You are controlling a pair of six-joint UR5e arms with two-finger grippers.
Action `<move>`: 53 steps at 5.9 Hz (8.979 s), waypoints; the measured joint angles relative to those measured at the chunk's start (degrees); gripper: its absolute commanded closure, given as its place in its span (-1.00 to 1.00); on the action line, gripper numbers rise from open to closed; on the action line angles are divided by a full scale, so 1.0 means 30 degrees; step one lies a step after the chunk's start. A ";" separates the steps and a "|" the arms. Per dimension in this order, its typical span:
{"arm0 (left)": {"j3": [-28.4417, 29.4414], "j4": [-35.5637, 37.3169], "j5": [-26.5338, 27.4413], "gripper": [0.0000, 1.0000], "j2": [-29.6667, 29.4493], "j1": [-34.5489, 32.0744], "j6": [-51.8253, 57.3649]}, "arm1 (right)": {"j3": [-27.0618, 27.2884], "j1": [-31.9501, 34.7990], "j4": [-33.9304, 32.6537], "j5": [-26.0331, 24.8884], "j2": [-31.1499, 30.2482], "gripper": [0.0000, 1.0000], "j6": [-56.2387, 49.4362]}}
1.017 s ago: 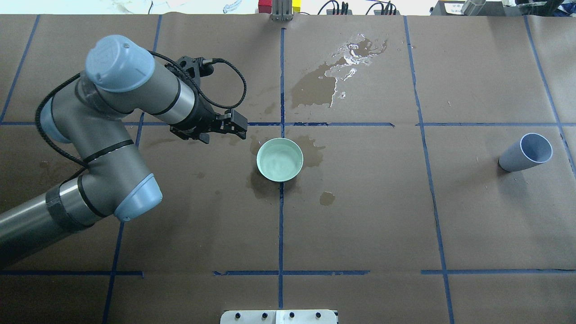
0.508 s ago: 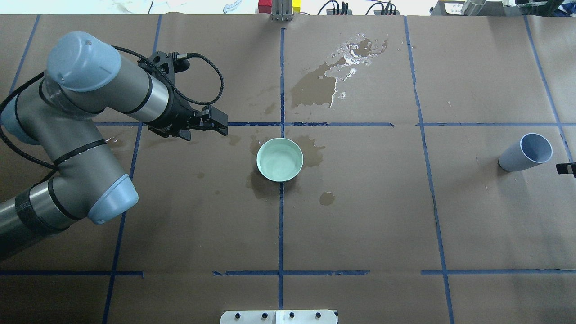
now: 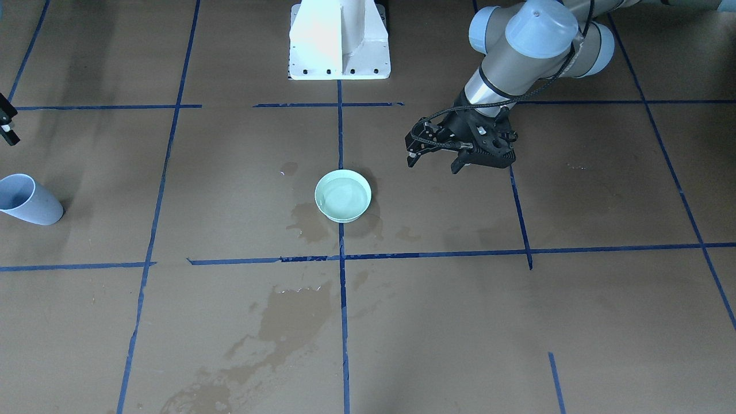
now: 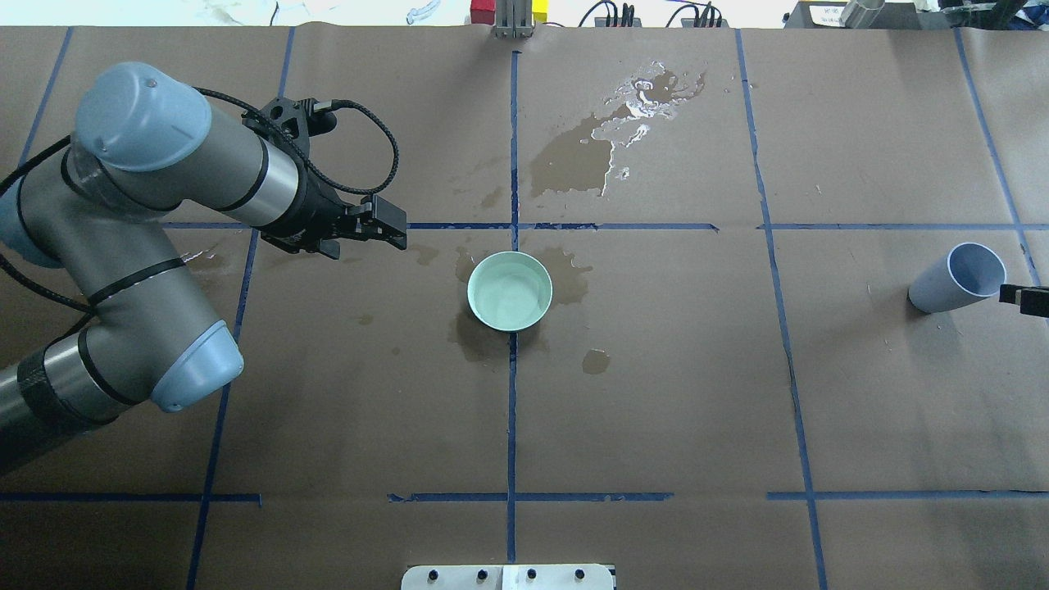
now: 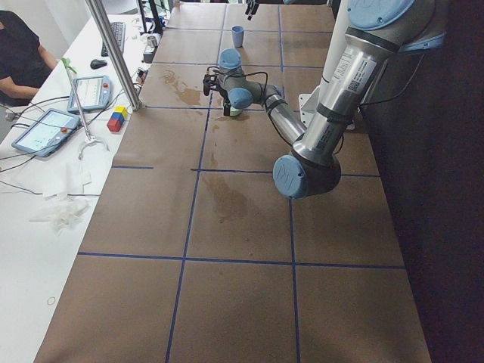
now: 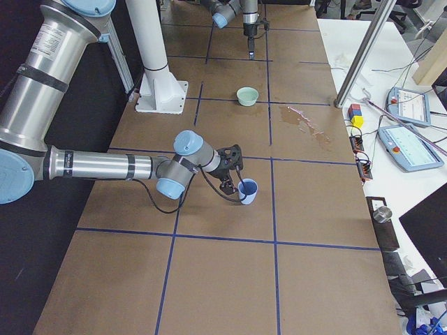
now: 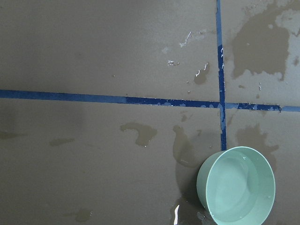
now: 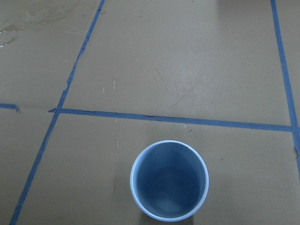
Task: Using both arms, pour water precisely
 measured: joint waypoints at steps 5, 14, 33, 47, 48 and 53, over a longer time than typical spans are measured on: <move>-0.0235 0.0000 0.0199 -0.99 0.0167 0.0028 -0.0437 | -0.2258 -0.5567 0.5118 -0.8651 -0.0865 -0.99 0.3175; -0.0183 0.0000 0.0346 -0.99 0.0191 0.0058 -0.0438 | -0.6652 -1.3320 0.5455 -2.2837 0.1583 -0.98 0.5433; -0.0293 0.0021 0.0346 -0.99 0.0193 0.0029 -0.0438 | -0.9539 -1.0181 0.6669 -2.1996 0.5540 0.63 0.4249; -0.0260 0.0002 0.0346 -1.00 0.0180 0.0029 -0.0438 | -0.4501 -1.1257 0.0152 -1.6409 1.3898 1.00 -0.4233; -0.0280 0.0000 0.0346 -0.99 0.0168 0.0029 -0.0438 | -0.4449 -1.1334 -0.1803 -1.6590 1.4668 1.00 -0.4700; -0.0300 0.0000 0.0346 -0.99 0.0162 0.0029 -0.0438 | -0.4536 -1.2555 -0.7972 -1.8886 1.7518 1.00 -1.0113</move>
